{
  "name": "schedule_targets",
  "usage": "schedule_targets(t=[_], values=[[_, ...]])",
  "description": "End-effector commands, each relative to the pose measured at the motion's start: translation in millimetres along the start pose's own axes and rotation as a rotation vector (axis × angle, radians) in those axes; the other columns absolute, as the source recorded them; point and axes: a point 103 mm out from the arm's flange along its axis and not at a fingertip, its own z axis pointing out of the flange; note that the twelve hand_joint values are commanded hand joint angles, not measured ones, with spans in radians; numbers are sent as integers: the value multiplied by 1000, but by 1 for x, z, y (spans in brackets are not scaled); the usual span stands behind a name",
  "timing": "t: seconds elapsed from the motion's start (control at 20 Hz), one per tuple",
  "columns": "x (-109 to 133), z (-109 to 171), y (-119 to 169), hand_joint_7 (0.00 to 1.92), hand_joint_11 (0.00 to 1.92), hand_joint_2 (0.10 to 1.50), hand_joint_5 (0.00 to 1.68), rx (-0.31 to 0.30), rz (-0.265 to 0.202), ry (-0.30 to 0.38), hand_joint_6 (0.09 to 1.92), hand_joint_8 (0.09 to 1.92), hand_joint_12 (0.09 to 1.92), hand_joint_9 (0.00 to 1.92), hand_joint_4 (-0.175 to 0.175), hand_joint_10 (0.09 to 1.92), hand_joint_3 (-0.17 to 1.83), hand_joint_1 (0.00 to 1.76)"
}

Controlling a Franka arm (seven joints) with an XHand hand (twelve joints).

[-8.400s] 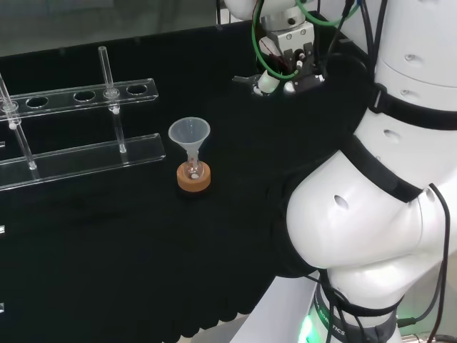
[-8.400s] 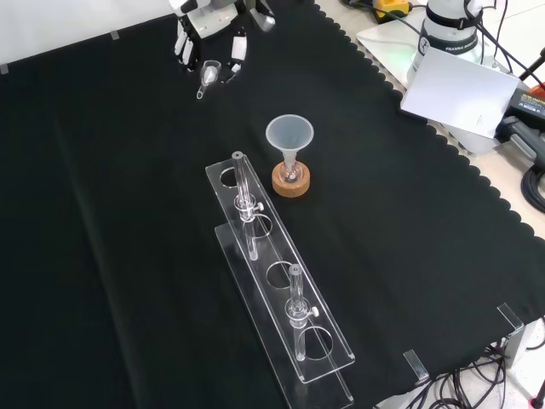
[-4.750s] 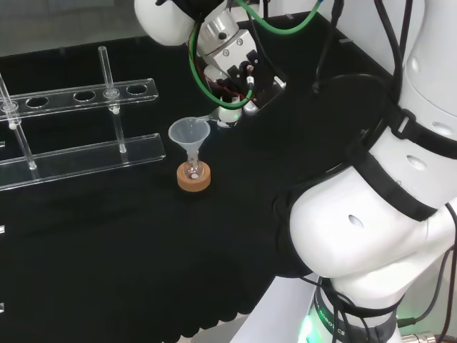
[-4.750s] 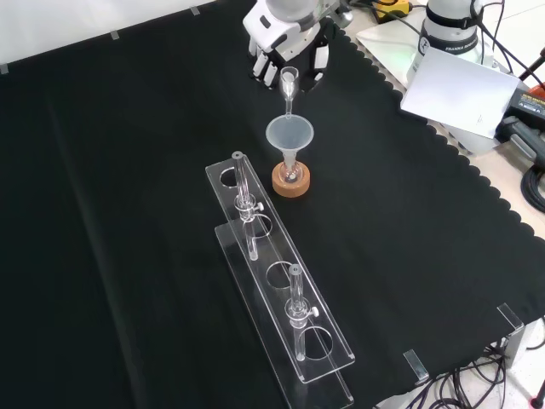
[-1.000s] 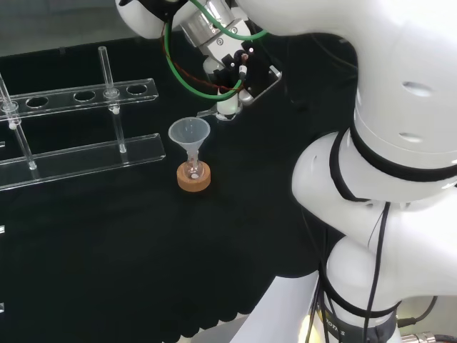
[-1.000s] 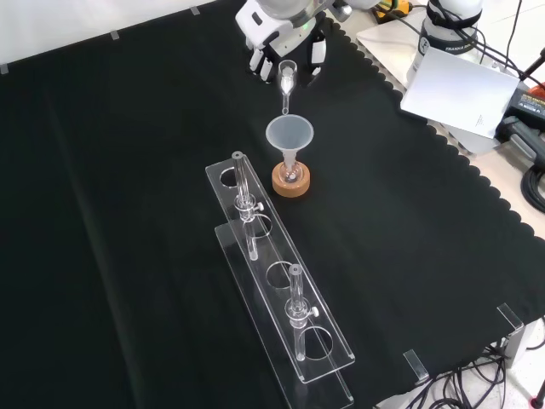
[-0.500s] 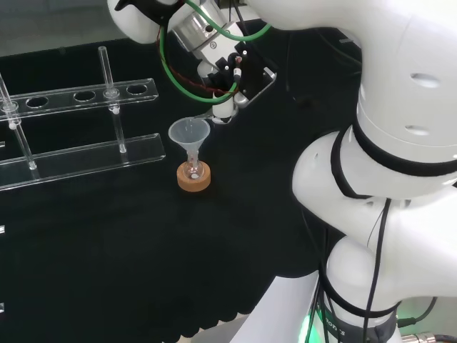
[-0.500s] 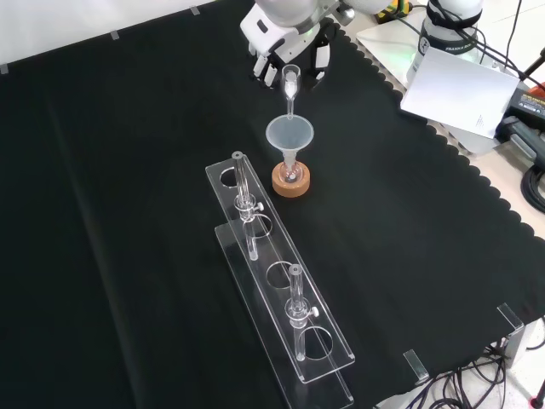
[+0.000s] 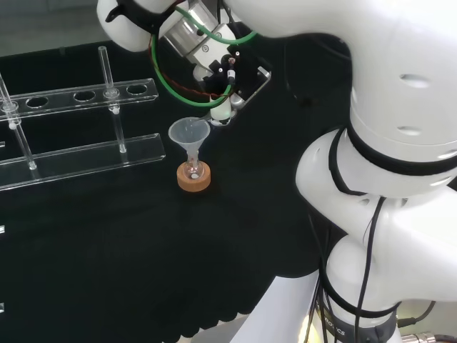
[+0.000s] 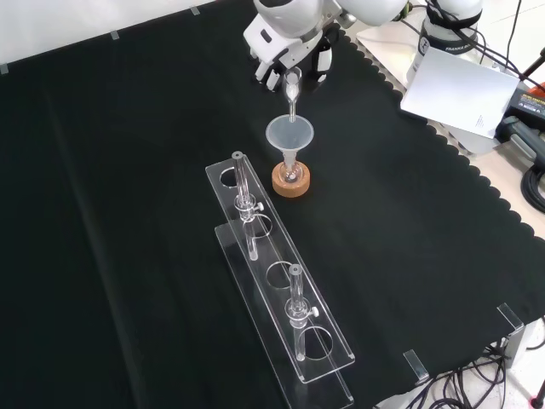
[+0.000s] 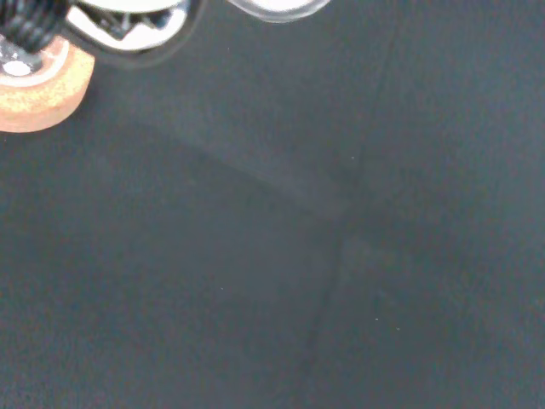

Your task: Pour all the NaCl from the weighing funnel into the round-bottom flask.

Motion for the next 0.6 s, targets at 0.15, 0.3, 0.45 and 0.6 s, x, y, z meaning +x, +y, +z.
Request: schedule_targets(t=[0.15, 0.3, 0.45, 0.6], values=[[-1, -8, -1, 805, 1053, 676, 1253, 32, 19, -53, 703, 649, 876, 1272, 175, 118, 637, 1106], [-1, -9, -2, 804, 1052, 676, 1253, 37, 22, -67, 703, 649, 876, 1271, 175, 117, 637, 1106], [-1, -11, -2, 803, 1050, 676, 1253, 45, 25, -82, 703, 649, 877, 1269, 175, 115, 638, 1106], [-1, -12, -1, 801, 1047, 676, 1253, 51, 25, -90, 703, 648, 877, 1268, 175, 114, 638, 1106]])
